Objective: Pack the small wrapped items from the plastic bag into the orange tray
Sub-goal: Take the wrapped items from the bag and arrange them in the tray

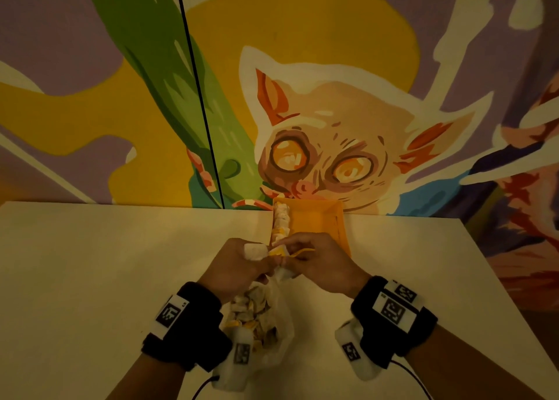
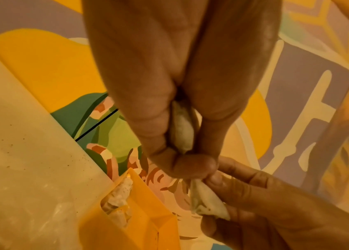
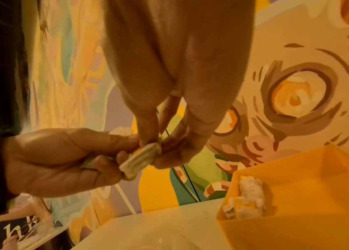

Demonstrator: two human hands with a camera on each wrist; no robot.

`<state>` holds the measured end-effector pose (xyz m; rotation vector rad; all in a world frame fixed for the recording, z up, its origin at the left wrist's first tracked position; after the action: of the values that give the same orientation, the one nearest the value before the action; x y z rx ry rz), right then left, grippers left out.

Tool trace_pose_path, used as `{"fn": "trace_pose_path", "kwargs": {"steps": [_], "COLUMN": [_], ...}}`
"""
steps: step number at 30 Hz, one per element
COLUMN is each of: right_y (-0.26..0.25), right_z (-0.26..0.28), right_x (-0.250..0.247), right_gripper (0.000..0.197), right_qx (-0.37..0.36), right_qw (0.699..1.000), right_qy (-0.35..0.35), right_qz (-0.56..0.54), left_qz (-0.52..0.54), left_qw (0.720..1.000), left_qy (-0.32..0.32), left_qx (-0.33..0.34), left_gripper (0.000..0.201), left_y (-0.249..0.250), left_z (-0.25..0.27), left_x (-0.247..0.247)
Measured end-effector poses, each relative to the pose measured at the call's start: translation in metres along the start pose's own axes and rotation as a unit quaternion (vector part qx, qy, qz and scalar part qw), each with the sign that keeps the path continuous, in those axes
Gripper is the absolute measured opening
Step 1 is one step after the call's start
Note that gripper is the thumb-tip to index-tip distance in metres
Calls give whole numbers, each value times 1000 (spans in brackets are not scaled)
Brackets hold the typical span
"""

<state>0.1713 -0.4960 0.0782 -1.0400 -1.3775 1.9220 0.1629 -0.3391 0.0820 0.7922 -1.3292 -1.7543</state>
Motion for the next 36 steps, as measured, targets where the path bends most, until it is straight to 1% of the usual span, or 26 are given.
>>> {"fn": "trace_pose_path", "kwargs": {"steps": [2, 5, 7, 9, 10, 12, 15, 17, 20, 23, 24, 26, 27, 30, 31, 32, 33, 34, 35, 36], "right_y": [-1, 8, 20, 33, 39, 53, 74, 85, 99, 109, 113, 123, 124, 130, 134, 137, 138, 138, 141, 142], "right_z": [-7, -24, -39, -54, -62, -76, -100, -115, -138, -157, -161, -167, -168, -174, -177, -179, -179, -179, -179, -180], "right_x": [-10, -30, -48, -70, -80, -97, -115, -123, -128, -126, -126, -127, -127, -123, -123, -123, -123, -123, -123, -123], "right_gripper": [16, 8, 13, 17, 16, 5, 17, 18, 17, 14, 16, 28, 30, 22, 14, 6, 4, 8, 17, 20], "right_qx": [1, 28, 54, 85, 100, 132, 199, 234, 257, 273, 281, 304, 312, 341, 348, 351, 347, 340, 335, 335], "right_qw": [1000, 998, 995, 989, 985, 978, 958, 946, 942, 942, 941, 935, 932, 924, 921, 922, 926, 931, 934, 934], "right_qy": [14, 50, 82, 118, 131, 142, 137, 139, 144, 127, 124, 118, 120, 93, 85, 85, 84, 87, 94, 102], "right_qz": [-8, -24, -28, 20, 47, 82, 153, 174, 160, 148, 144, 142, 141, 145, 151, 139, 121, 103, 79, 69], "left_qz": [24, 117, 188, 220, 217, 204, 224, 238, 242, 231, 231, 234, 234, 231, 229, 226, 223, 220, 218, 216], "left_qw": [999, 991, 978, 971, 971, 972, 965, 960, 957, 958, 957, 956, 955, 956, 957, 958, 959, 960, 960, 961], "left_qy": [20, 65, 79, 82, 81, 79, 78, 74, 69, 78, 79, 77, 76, 75, 73, 71, 70, 68, 66, 64], "left_qx": [-7, -22, -37, -52, -62, -82, -112, -128, -144, -151, -154, -159, -162, -165, -164, -163, -162, -161, -160, -158], "left_gripper": [12, 14, 16, 16, 16, 15, 15, 15, 15, 15, 15, 15, 15, 16, 16, 16, 15, 15, 15, 15], "left_y": [2, -3, -10, -18, -21, -28, -37, -41, -45, -47, -48, -48, -48, -49, -49, -48, -48, -48, -48, -48], "left_z": [-7, -19, -24, -28, -29, -31, -34, -36, -40, -44, -45, -48, -49, -52, -52, -53, -54, -54, -55, -55], "left_x": [-4, -11, -14, -16, -17, -16, -13, -11, -11, -16, -18, -20, -20, -21, -21, -21, -21, -21, -21, -21]}}
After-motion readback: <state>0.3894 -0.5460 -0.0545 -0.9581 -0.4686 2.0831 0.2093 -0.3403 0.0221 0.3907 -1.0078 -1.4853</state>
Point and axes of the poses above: each hand's wrist, its own z-axis away from the middle knuckle, its own x-axis out of the palm, y = z × x, the point moved 5 cm from there along -z, towards the middle knuckle, and after that the axes turned 15 degrees about -y, right-handed, at the moved point
